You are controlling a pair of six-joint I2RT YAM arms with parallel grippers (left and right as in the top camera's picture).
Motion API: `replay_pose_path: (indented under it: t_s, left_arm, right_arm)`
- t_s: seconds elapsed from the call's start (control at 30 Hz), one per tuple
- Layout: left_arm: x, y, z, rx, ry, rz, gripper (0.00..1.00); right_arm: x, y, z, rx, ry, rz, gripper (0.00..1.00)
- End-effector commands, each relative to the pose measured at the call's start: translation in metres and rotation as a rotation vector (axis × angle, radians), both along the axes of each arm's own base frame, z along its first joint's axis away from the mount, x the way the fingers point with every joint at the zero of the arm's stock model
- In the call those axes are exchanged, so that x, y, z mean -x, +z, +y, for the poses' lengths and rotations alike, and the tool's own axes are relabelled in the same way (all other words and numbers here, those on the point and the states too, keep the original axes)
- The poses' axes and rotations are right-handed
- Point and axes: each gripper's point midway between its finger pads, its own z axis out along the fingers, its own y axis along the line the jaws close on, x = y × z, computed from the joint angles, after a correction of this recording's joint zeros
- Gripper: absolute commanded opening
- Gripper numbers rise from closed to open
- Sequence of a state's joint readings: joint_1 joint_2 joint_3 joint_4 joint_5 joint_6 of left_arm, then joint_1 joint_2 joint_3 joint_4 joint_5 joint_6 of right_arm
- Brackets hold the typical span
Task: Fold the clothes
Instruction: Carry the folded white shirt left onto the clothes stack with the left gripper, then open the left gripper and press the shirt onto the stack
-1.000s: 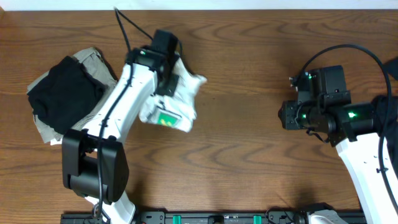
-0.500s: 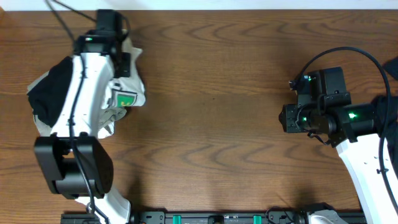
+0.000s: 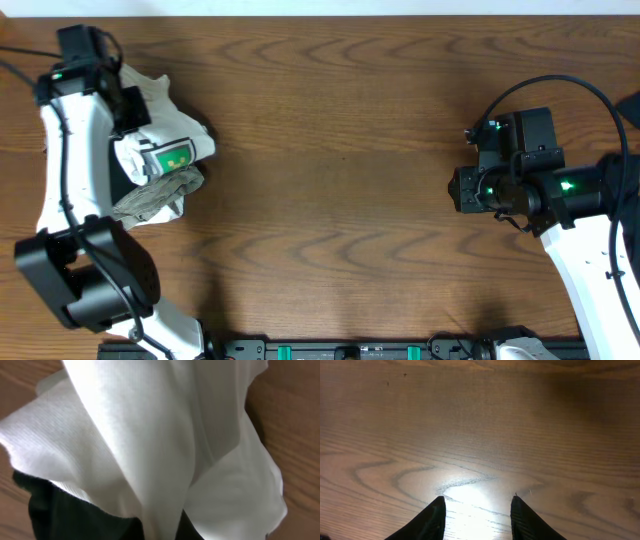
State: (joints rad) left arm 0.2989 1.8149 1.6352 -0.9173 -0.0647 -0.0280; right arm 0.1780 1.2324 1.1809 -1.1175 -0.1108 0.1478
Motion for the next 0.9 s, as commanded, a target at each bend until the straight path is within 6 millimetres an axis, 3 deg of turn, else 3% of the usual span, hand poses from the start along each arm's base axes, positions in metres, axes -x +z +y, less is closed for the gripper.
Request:
replay_pose_path:
  t_s: [0.0,0.1,0.4,0.43,0.53,0.8,0.87]
  left_arm:
    - [0.006,0.04,0.022,0.015,0.106,-0.122,0.06]
    - [0.015,0.042,0.041,0.044,0.17,-0.142,0.06]
    - [0.027,0.038,0.061,0.132,0.224,-0.167,0.14]
    - [0.028,0.038,0.062,0.133,0.228,-0.165,0.17]
    - [0.032,0.037,0.065,0.136,0.238,-0.155,0.44]
    - [0.052,0.034,0.087,0.162,0.449,-0.156,0.47]
    - [0.049,0.035,0.083,0.194,0.442,-0.172,0.47]
  right_arm:
    - [0.0,-0.001,-0.004,0.015,0.002,-0.003,0.42]
    - [0.0,-0.001,-0.004,0.015,0.002,-0.002,0.42]
    - [0.001,-0.001,-0.004,0.016,0.002,0.002,0.42]
    - [0.001,-0.001,-0.004,0.015,0.002,0.002,0.42]
    - [0.001,-0.001,-0.004,0.015,0.002,0.004,0.42]
    - [0.006,-0.003,-0.005,0.019,0.002,0.024,0.42]
    - [0.005,-0.003,-0.005,0.018,0.002,0.019,0.42]
